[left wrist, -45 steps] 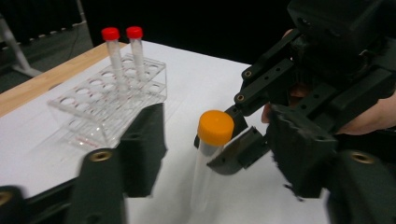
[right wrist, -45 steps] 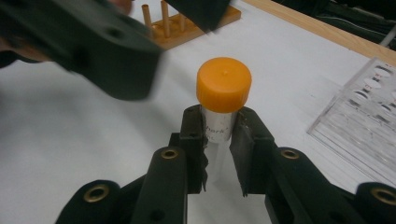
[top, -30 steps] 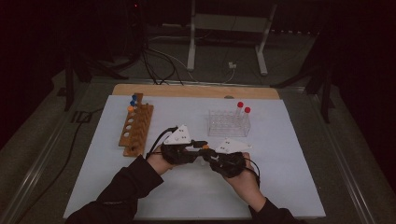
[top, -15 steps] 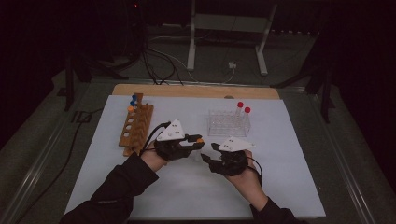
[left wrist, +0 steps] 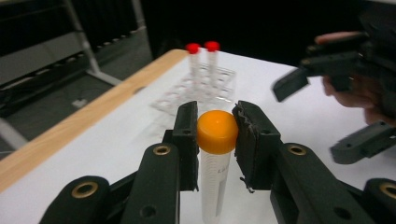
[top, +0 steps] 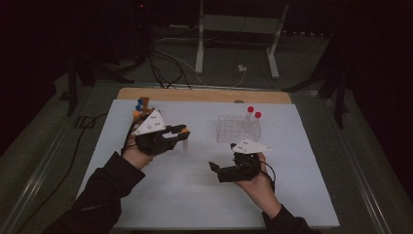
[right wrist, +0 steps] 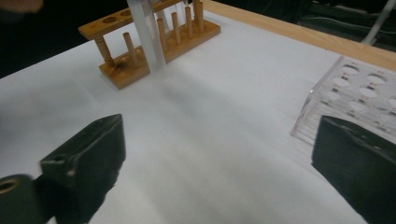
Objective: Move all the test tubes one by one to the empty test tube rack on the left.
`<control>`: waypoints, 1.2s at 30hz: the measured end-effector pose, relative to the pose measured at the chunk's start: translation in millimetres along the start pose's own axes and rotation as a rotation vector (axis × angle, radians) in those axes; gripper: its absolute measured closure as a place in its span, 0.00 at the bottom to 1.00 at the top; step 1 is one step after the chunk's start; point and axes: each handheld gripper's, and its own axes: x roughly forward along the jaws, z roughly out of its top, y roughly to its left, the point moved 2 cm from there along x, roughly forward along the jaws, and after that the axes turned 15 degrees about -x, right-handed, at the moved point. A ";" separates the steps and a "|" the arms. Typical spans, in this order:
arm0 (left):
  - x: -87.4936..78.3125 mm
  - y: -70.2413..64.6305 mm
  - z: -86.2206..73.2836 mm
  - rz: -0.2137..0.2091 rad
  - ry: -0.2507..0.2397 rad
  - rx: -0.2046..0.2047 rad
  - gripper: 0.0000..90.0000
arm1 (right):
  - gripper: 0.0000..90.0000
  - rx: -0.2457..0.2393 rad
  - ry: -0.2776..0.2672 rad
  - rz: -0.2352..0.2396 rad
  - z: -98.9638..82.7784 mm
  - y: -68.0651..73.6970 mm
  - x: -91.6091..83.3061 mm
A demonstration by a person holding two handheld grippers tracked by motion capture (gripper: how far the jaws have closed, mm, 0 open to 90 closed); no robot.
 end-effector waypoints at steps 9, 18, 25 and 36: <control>-32.2 35.8 5.7 0.108 -0.038 -0.039 0.80 | 0.00 -0.007 -0.027 0.040 -0.6 -0.6 -3.1; -55.2 68.6 5.5 0.218 -0.071 -0.082 0.80 | 0.00 -0.009 -0.046 0.051 0.1 -1.1 -5.4; -63.9 89.6 3.5 0.292 -0.089 -0.111 0.80 | 0.00 -0.011 -0.052 0.052 0.8 -1.4 -6.5; -64.7 117.3 -12.8 0.393 -0.123 -0.170 0.80 | 0.00 -0.011 -0.055 0.052 0.3 -1.5 -6.7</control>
